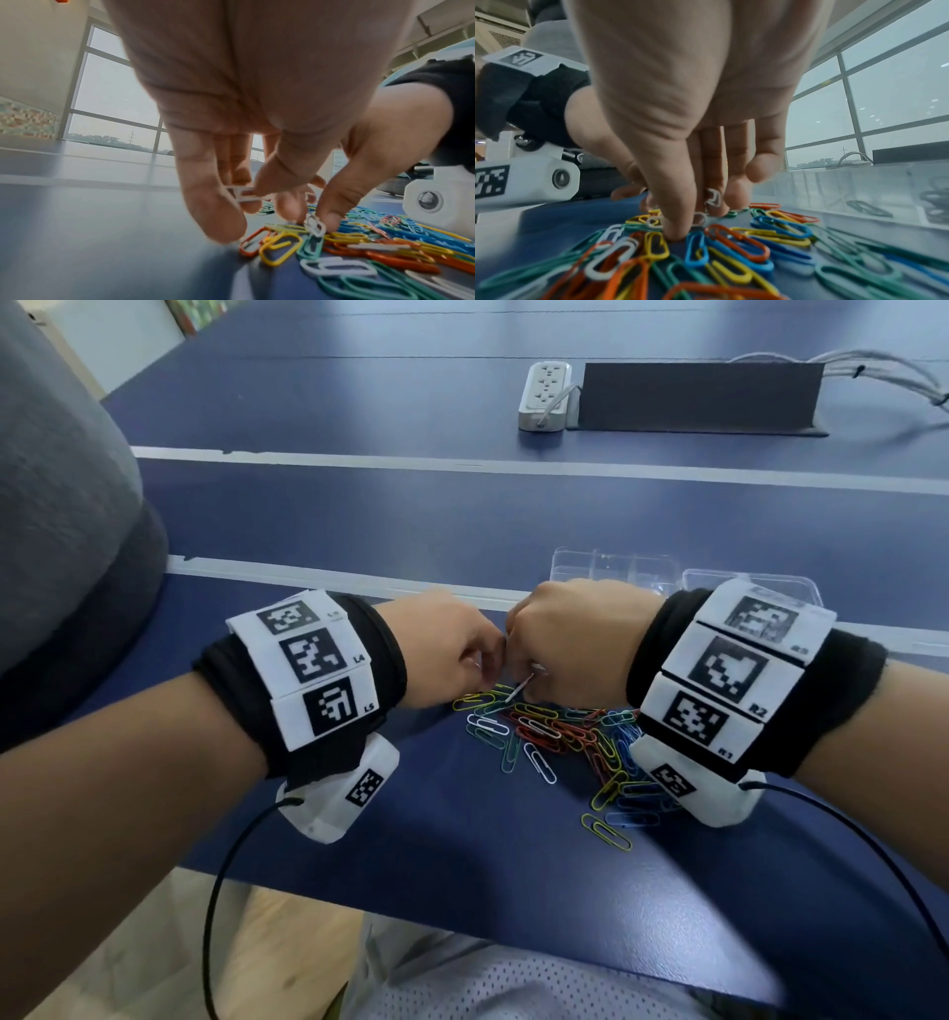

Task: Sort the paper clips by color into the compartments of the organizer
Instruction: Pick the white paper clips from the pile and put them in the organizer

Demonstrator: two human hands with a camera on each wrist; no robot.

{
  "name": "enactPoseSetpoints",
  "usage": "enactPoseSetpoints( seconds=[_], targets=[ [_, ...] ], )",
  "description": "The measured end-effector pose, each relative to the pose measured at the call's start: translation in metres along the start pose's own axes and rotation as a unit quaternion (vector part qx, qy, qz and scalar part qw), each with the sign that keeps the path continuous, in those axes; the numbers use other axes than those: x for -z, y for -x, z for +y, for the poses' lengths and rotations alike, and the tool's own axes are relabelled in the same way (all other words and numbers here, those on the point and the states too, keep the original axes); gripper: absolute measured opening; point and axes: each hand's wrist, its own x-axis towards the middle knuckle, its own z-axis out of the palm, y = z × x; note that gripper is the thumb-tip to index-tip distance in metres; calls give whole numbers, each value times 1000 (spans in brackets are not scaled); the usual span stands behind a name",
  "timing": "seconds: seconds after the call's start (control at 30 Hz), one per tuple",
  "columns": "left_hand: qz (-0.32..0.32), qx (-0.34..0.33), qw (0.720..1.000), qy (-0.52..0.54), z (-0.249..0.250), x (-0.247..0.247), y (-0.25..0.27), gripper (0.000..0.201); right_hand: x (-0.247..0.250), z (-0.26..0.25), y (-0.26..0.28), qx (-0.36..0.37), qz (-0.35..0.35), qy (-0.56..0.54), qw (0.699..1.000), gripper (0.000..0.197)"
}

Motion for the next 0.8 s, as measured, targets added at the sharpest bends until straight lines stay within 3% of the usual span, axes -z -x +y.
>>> enactPoseSetpoints(
  seconds=[0.33,0.53,0.8],
  targets=[
    [-16,-26,998,-52,11,-7,-1,17,9,7,19,-25,42,-78,996,19],
    [-27,-41,996,-71,11,-7,-3,11,5,1,34,-16,12,-102,995,39],
    [-4,-30,997,-68,7,-5,-1,14,6,-10,34,-21,-6,-86,996,34]
  ],
)
